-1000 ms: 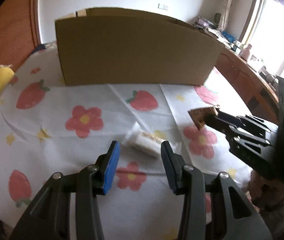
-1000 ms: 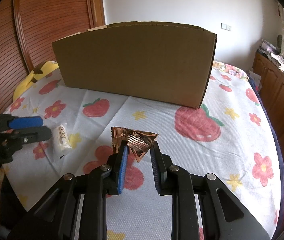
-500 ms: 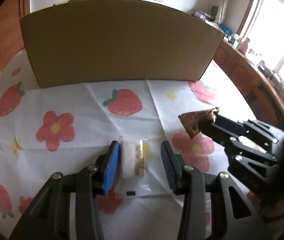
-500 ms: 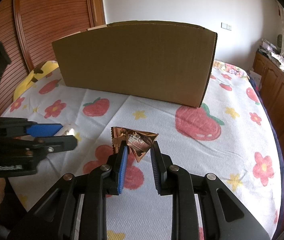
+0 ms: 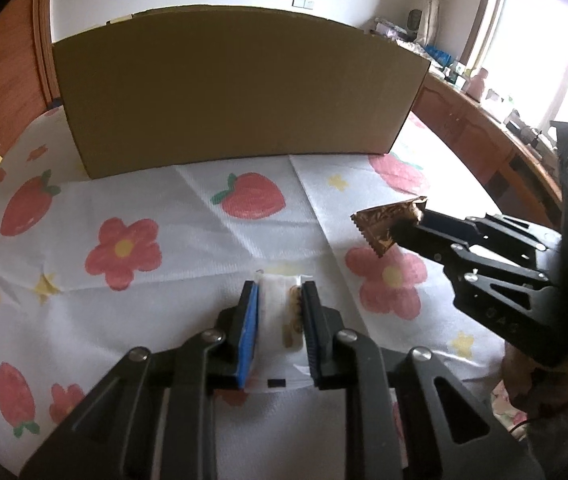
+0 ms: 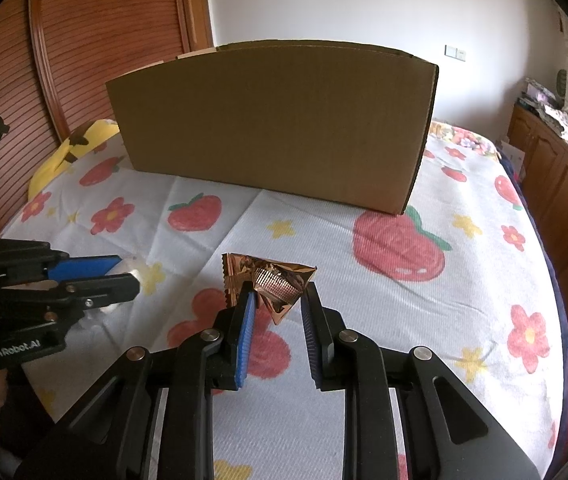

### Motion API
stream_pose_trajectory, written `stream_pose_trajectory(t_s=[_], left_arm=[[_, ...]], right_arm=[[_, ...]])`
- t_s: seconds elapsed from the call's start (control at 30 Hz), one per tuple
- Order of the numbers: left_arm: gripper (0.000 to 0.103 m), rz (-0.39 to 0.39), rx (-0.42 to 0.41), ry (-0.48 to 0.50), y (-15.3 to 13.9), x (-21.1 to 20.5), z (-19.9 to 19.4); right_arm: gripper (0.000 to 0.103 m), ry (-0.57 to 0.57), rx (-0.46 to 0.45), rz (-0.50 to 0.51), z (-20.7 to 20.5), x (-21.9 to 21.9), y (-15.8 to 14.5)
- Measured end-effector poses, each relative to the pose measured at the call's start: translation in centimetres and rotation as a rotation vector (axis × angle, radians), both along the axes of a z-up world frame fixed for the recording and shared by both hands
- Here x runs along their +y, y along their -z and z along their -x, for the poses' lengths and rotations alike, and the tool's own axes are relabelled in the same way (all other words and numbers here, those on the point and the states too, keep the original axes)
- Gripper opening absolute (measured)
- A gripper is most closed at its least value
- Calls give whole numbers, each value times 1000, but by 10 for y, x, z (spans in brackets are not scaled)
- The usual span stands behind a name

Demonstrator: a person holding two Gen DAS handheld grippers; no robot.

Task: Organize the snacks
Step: 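Carry both snacks over the box and open both tools to drop them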

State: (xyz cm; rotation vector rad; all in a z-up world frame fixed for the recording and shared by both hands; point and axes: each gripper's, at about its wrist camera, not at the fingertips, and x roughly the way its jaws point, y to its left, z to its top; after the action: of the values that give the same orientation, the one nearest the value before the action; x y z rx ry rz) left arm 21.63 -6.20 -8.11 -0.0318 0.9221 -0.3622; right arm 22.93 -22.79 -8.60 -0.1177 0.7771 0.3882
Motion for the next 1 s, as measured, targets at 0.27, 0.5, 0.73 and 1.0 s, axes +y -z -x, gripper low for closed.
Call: stream_pose_trajectory(t_s=[0.27, 0.5, 0.73, 1.0], left_arm=[[19, -10, -65, 10, -17, 6, 10], [19, -9, -122, 13, -30, 8, 12], [19, 16, -164, 19, -42, 9, 12], [19, 16, -214, 33, -59, 12, 11]], right_arm=[[21, -5, -1, -4, 0, 0, 0], [20, -7, -21, -3, 5, 0, -1], [20, -15, -40, -12, 7, 0, -4], [20, -17, -27, -43, 5, -4, -10]])
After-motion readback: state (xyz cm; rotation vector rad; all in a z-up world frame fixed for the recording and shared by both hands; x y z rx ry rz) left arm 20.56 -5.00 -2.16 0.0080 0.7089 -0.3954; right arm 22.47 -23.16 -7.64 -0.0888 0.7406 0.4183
